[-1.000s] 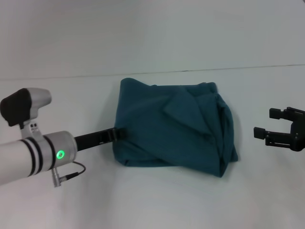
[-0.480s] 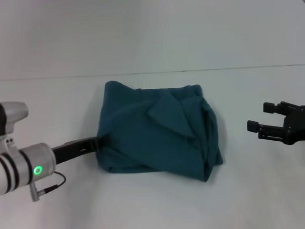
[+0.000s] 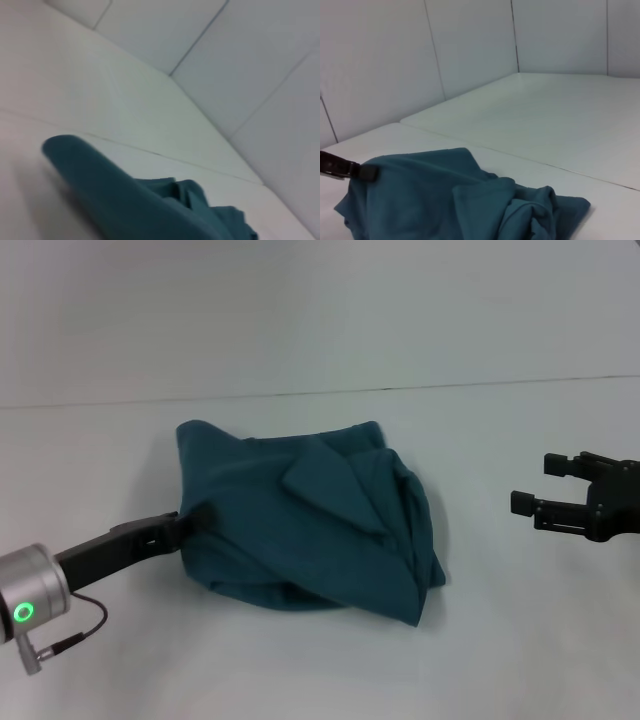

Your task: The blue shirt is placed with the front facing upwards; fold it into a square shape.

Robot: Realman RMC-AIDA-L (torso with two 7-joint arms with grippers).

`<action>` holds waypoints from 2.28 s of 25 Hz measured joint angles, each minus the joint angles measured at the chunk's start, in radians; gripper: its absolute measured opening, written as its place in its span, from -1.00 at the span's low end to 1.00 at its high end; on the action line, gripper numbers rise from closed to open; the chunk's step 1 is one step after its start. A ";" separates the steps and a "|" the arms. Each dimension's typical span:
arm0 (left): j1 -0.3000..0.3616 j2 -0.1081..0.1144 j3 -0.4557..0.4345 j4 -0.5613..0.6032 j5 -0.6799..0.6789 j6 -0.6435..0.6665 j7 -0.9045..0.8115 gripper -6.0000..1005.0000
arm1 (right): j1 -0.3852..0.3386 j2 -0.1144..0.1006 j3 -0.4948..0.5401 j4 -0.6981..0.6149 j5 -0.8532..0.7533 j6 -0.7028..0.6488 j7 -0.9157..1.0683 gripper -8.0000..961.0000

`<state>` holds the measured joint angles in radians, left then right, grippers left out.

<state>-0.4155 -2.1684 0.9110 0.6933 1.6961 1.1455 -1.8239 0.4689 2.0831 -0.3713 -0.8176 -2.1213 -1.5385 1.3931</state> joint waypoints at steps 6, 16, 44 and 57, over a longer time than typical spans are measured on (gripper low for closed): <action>0.016 0.002 -0.025 -0.025 0.008 0.026 0.013 -0.79 | 0.008 0.000 -0.001 0.006 0.000 0.000 0.000 0.87; 0.024 0.000 -0.044 -0.051 0.035 0.022 0.010 -0.77 | 0.022 0.001 -0.003 0.014 0.000 0.000 0.000 0.87; 0.035 0.004 -0.124 -0.015 0.076 -0.014 0.029 0.40 | 0.040 0.002 -0.035 0.040 -0.003 0.016 0.000 0.88; -0.036 0.006 -0.133 0.049 0.059 -0.014 0.098 0.75 | 0.165 0.005 -0.235 0.141 -0.001 0.244 0.039 0.88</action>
<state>-0.4516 -2.1629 0.7778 0.7427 1.7551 1.1311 -1.7261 0.6343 2.0882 -0.6063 -0.6763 -2.1221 -1.2948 1.4325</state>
